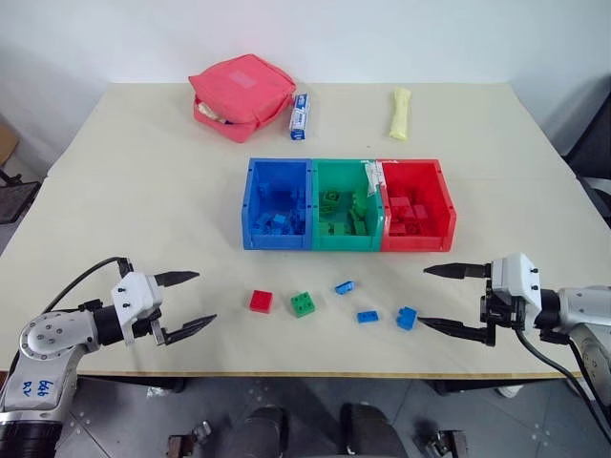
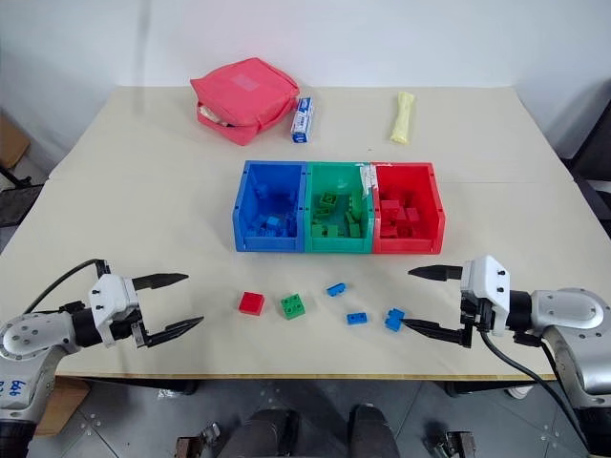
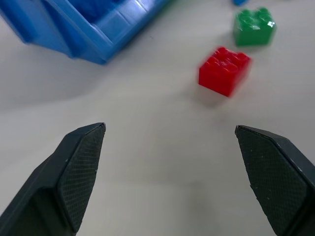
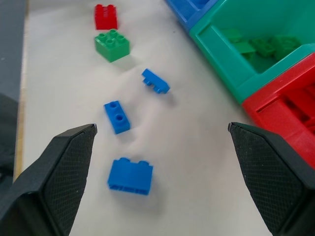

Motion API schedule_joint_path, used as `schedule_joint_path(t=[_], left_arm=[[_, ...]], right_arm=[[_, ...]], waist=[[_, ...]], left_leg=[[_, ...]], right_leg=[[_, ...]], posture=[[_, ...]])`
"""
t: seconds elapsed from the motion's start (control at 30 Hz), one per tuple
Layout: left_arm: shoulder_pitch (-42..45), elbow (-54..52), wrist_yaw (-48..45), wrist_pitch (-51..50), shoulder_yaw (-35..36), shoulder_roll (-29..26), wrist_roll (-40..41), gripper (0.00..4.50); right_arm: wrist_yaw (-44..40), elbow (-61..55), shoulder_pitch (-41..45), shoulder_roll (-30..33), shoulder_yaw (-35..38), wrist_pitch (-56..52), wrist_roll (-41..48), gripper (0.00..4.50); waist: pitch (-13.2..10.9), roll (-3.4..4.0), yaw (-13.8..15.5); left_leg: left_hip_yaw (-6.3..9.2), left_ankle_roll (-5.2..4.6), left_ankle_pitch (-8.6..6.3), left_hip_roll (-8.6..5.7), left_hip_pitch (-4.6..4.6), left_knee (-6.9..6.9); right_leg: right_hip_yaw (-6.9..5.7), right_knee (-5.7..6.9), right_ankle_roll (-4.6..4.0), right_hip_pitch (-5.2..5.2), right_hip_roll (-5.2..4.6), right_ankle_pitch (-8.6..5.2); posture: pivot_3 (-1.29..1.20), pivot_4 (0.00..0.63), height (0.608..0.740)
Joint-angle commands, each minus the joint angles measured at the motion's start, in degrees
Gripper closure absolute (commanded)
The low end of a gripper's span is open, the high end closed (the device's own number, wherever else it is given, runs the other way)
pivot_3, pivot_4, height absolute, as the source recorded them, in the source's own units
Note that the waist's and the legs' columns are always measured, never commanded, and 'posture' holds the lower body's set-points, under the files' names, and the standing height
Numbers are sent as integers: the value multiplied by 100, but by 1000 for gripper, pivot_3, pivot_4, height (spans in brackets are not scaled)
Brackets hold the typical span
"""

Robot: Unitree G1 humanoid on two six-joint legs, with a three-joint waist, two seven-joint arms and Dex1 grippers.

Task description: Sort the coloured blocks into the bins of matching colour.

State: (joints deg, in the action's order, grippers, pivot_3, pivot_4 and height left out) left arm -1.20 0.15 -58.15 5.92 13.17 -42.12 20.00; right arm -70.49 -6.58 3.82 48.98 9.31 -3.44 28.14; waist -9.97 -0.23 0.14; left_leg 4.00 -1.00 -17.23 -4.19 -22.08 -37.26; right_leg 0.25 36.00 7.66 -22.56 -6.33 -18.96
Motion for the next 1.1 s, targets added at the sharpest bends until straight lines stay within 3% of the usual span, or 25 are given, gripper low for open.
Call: schedule_joint_path(t=[0.03,0.17,0.27,0.4,0.5,0.6,0.87,0.97,1.1], left_arm=[[210,-64,130,40,-95,164,17,19],[424,-387,-204,-233,-602,273,133,19],[491,-898,-608,-833,-1145,184,305,19],[702,-1262,-697,-830,-1536,441,338,19],[748,-1319,-782,-703,-1770,561,229,19],[716,-1195,-880,-650,-1923,542,112,19],[583,-1152,-651,-450,-1661,487,50,19],[476,-1163,-603,-397,-1557,455,33,0],[442,-1183,-542,-364,-1492,475,43,0]], right_arm=[[114,-234,-139,-44,160,74,-12,0],[136,-117,-562,102,624,118,-41,0],[-234,425,-1068,501,938,840,-544,0],[-234,892,-1287,615,1297,837,-500,0],[-126,474,-1296,506,1114,536,-417,0],[458,-221,-985,333,314,-409,-678,0],[1062,-623,-423,-247,-737,-1336,-878,0],[1063,-588,-479,-310,-929,-1224,-1000,626],[1134,-390,-321,-338,-957,-1105,-1110,1959]], waist=[[0,0,3],[0,0,63],[0,0,136],[1,1,110],[7,13,51],[9,16,-31],[9,16,92],[10,16,121],[10,15,119]], left_leg=[[0,0,0,0,-1,0],[5,0,0,-2,-2,-9],[3,-6,-3,-10,-3,-11],[2,-8,-4,-6,-1,-13],[-3,0,1,1,4,-8],[-8,1,1,4,9,-5],[5,-2,0,-4,1,-13],[5,-5,-2,-6,0,-12],[5,-4,-2,-4,1,-13]], right_leg=[[-1,0,0,-1,0,0],[-7,3,1,2,0,1],[-4,3,4,4,-4,2],[-2,-1,6,10,-2,3],[0,1,5,9,8,3],[5,5,5,8,9,3],[0,0,3,6,0,3],[1,-2,3,7,0,3],[-1,-2,3,8,1,3]], posture=[[0,150,740],[0,150,740],[0,150,740],[0,150,740],[0,150,740],[0,150,740],[0,150,740],[0,150,740],[0,150,740]])
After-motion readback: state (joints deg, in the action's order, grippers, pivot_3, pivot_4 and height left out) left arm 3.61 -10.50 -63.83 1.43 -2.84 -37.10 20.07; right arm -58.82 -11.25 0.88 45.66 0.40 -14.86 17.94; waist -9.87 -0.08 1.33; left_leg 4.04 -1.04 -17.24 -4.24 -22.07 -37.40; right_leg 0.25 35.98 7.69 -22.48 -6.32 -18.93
